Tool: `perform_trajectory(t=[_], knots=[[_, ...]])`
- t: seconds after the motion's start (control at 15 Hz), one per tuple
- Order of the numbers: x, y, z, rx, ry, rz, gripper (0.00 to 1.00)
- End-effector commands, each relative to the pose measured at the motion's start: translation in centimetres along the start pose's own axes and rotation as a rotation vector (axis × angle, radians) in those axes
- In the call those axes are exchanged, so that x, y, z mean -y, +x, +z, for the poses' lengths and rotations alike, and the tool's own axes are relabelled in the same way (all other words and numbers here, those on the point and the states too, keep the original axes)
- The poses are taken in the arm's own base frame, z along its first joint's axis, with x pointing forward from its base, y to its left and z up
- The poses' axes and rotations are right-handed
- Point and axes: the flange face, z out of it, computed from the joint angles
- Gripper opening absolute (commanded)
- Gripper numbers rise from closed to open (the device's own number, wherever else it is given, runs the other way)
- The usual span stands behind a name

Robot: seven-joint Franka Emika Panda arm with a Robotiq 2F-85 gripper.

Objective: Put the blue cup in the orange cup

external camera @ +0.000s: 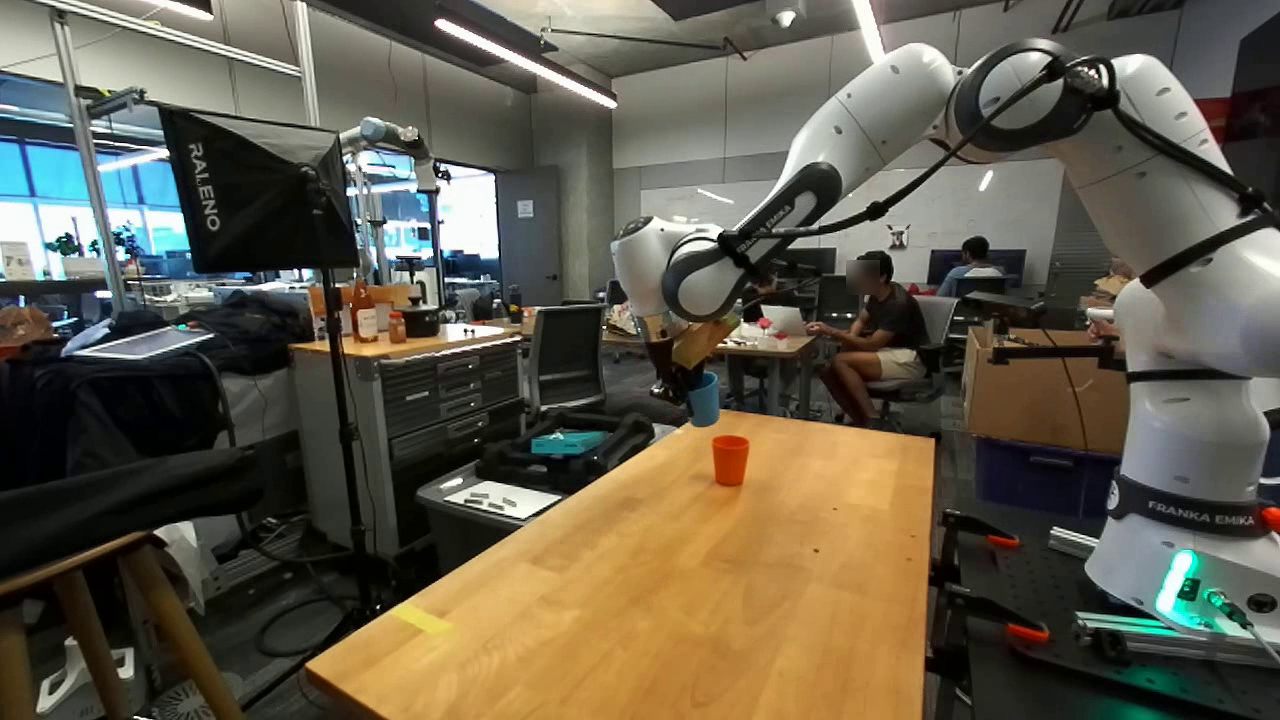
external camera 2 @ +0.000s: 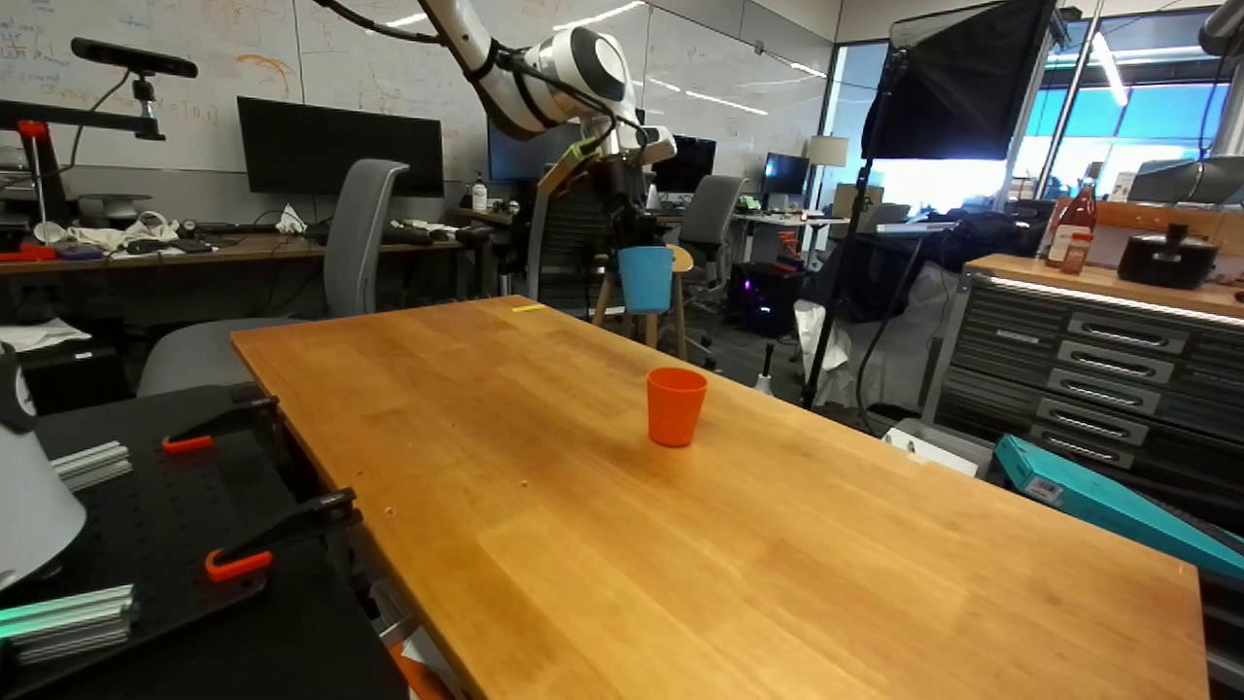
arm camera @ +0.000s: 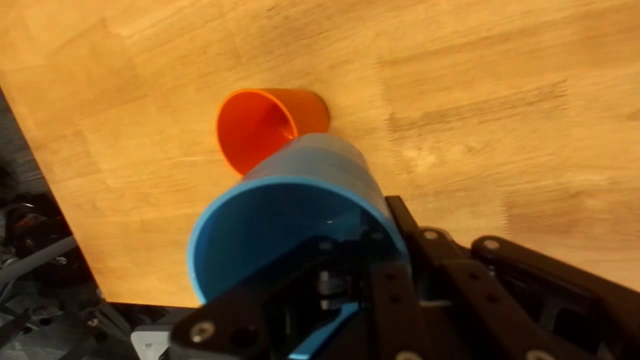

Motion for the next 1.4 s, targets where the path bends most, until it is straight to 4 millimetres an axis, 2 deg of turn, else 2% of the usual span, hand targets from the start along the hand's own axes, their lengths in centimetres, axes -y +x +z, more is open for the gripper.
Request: perform_trajectory(t=[0.0, 0.4, 0.53, 0.8, 1.33], knots=[[-2.7, 1.7, 0.6, -0.023, -0.051, 0.075, 0.07], [-5.7, 2.2, 4.4, 0.010, -0.108, 0.126, 0.06], [-6.1, 2.0, 5.8, 0.027, -0.115, 0.131, 0.07], [-5.9, 1.3, 8.2, 0.064, -0.125, 0.124, 0.07], [-4.6, 0.7, 10.6, 0.067, -0.104, 0.113, 0.06]])
